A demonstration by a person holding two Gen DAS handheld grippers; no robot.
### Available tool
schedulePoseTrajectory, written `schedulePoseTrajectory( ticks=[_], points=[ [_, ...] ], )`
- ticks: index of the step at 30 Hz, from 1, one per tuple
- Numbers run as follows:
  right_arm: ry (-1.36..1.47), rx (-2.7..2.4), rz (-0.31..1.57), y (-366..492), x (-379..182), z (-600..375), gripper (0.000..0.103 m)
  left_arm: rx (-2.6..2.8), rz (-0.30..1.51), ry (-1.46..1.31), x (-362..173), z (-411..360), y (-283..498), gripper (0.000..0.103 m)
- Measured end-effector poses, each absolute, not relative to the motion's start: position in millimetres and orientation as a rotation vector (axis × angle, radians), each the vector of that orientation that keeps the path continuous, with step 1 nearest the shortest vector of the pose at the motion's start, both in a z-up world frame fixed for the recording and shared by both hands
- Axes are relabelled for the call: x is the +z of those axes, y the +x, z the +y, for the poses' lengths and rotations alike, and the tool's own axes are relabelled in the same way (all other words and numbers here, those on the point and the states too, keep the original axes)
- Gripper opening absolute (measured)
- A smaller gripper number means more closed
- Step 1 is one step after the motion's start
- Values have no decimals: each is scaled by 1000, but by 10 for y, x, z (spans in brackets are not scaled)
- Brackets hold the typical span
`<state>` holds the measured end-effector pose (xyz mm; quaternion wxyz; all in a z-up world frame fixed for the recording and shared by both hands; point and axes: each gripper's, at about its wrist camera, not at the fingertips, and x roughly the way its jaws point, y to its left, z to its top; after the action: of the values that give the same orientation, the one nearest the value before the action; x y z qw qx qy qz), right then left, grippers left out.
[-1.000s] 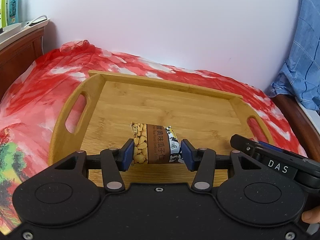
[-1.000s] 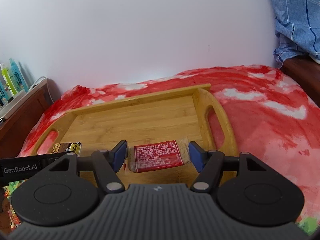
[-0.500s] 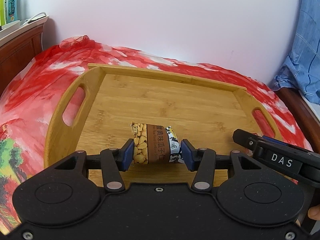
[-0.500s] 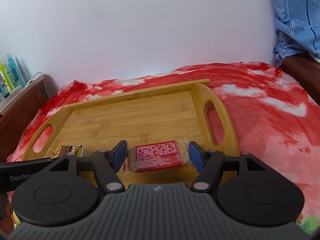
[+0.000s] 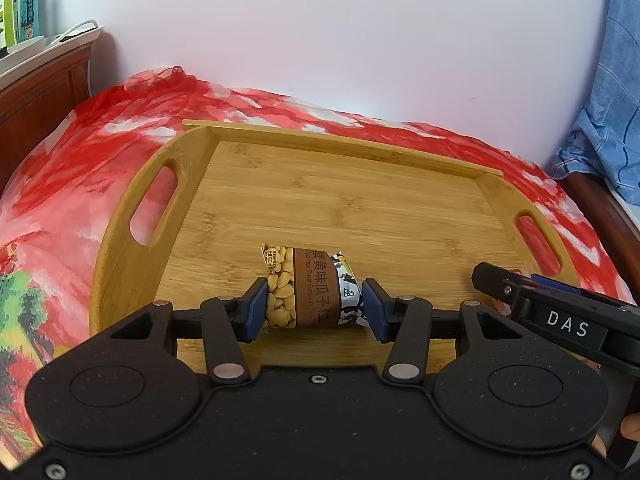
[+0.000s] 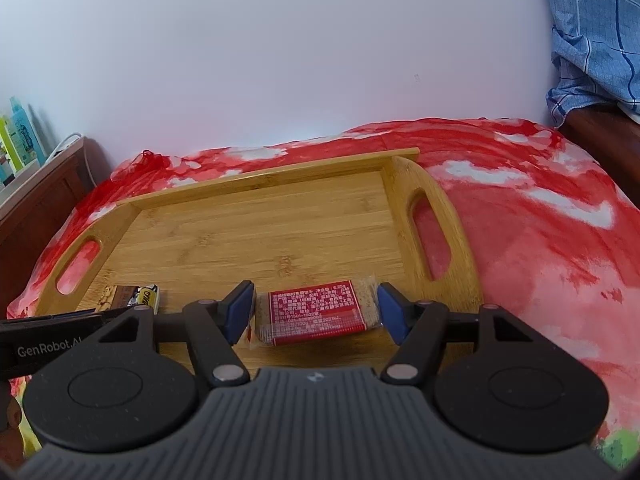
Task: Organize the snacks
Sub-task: 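Open both tools to drop the packets onto the tray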
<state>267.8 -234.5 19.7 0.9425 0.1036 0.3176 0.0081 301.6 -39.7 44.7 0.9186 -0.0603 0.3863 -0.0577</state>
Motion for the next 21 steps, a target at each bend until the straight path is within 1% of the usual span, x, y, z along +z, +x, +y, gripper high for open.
schedulePoseTrajectory(
  ticks=[9, 12, 13, 15, 16, 17, 18, 21],
  points=[
    [210, 18, 649, 2690, 191, -2349, 69, -111, 795, -120, 445, -415, 3028, 49],
    [214, 19, 646, 2677, 197, -2345, 71, -110, 798, -118, 447, -417, 3033, 50],
    [214, 17, 644, 2674, 202, -2345, 72, -110, 799, -118, 449, -415, 3034, 52],
    [211, 18, 638, 2661, 219, -2338, 77, -113, 800, -127, 460, -405, 3031, 56],
    [209, 20, 634, 2652, 232, -2336, 77, -115, 799, -133, 467, -395, 3026, 57],
    [209, 21, 630, 2645, 245, -2335, 82, -117, 798, -138, 478, -387, 3022, 59],
    [209, 21, 626, 2636, 258, -2334, 82, -117, 797, -141, 491, -380, 3014, 64],
    [221, 17, 620, 2606, 285, -2354, 83, -112, 781, -136, 555, -372, 2968, 75]
  ],
)
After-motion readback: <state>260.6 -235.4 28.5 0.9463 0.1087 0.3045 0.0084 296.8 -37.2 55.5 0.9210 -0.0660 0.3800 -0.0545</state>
